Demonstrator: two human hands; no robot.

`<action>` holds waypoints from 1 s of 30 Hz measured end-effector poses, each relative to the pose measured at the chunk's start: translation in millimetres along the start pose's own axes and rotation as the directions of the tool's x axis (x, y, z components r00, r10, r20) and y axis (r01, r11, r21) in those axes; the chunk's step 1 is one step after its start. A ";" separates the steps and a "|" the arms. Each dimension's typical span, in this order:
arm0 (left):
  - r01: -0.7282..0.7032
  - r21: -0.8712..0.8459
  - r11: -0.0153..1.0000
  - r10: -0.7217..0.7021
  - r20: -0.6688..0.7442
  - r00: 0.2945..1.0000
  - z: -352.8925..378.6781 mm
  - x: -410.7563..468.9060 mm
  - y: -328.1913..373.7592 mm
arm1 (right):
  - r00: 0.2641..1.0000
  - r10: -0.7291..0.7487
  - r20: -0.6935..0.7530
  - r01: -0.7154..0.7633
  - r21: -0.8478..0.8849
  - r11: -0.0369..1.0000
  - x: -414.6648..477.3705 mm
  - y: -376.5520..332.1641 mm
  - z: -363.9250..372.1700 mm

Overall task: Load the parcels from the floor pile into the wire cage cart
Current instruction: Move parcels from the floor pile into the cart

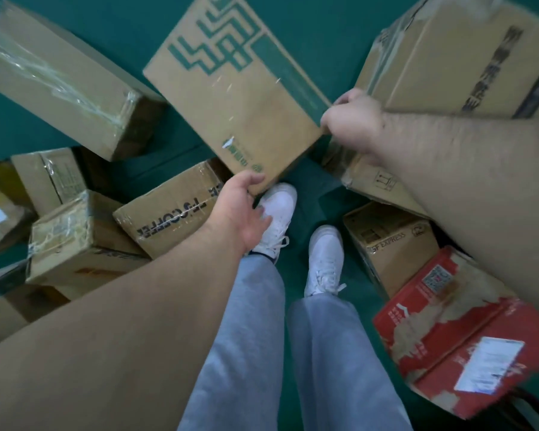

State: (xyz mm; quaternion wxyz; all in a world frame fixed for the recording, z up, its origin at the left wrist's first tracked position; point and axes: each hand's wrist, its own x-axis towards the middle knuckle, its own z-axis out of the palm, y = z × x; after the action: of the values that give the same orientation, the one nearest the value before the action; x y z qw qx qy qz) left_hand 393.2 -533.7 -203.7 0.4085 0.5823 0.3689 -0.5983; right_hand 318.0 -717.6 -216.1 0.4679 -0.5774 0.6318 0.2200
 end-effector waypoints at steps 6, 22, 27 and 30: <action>-0.180 -0.041 0.983 0.179 -0.043 0.983 -12.6 -110.8 21.2 | 0.998 -0.057 0.024 0.052 0.186 0.981 -105.9 -41.5 -38.5; -0.461 0.660 0.593 0.401 0.253 0.880 132.2 -508.4 47.8 | 0.892 0.425 -0.153 -0.030 0.918 0.395 -471.0 30.1 -261.7; -0.344 0.842 0.415 -0.012 0.383 0.924 177.2 -573.9 -38.3 | 0.735 0.643 -0.217 0.132 0.975 0.178 -557.6 134.3 -279.4; -0.413 0.884 0.217 -0.144 0.448 0.882 194.5 -598.7 -120.0 | 0.665 0.718 -0.204 0.217 0.973 0.075 -615.9 209.2 -270.4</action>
State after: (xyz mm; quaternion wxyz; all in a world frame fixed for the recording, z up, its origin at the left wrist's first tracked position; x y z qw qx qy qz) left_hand 198.9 -629.4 399.4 0.0817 0.5864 -0.2393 -0.7696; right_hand -33.4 -566.9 375.5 0.4050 -0.0195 0.8283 -0.3866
